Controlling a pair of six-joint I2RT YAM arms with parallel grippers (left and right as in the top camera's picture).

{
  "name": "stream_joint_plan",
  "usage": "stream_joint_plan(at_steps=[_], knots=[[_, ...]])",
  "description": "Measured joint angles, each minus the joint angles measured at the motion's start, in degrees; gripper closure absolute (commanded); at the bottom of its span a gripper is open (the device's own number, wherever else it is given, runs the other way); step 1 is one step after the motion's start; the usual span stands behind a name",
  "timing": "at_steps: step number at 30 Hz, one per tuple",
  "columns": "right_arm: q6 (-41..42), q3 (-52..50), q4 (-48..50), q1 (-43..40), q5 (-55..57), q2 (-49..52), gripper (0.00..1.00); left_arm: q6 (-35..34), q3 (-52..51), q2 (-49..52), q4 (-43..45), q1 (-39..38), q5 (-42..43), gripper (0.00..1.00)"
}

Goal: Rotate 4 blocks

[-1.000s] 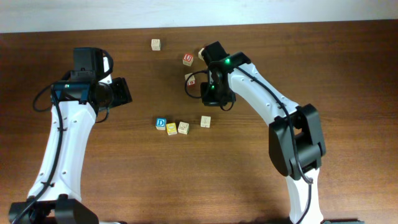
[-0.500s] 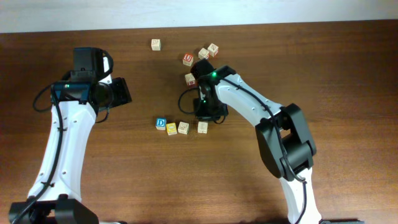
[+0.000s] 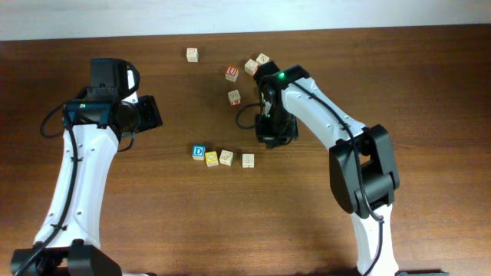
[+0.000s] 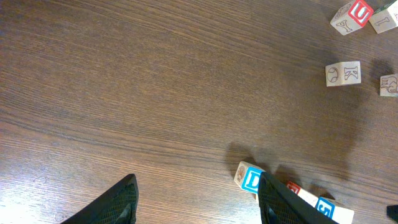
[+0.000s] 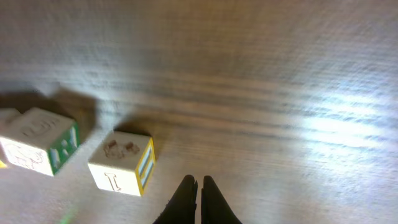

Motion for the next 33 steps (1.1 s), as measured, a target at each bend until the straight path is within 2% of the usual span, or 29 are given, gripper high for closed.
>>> stream_joint_plan(at_steps=[10, 22, 25, 27, 28, 32, 33], knots=[[4.17, -7.32, 8.11, 7.80, -2.32, 0.00, 0.96, 0.00, 0.00, 0.00, 0.00, 0.00, 0.00, 0.39], [5.18, -7.43, 13.29, 9.68, -2.82, 0.00, 0.96, 0.00, 0.00, 0.00, -0.02, 0.00, 0.00, 0.40], [4.09, -7.43, 13.38, 9.86, -2.80, 0.00, 0.92, 0.00, 0.00, 0.00, -0.02, 0.00, 0.00, 0.42], [2.86, -7.17, 11.85, 9.73, -2.80, 0.00, 0.90, 0.00, 0.00, 0.00, 0.04, 0.00, -0.13, 0.46], [1.75, -6.36, 10.34, 9.49, -2.75, 0.00, 0.87, 0.07, 0.00, 0.00, 0.09, 0.00, -0.48, 0.54], [-1.07, 1.66, 5.55, 6.80, 0.59, 0.00, 0.82, 0.31, 0.00, 0.00, -0.72, 0.00, -0.37, 1.00], [-1.49, 2.95, 5.44, 5.84, 0.94, 0.00, 0.82, 0.46, 0.00, 0.00, -0.96, -0.04, -0.13, 1.00]])
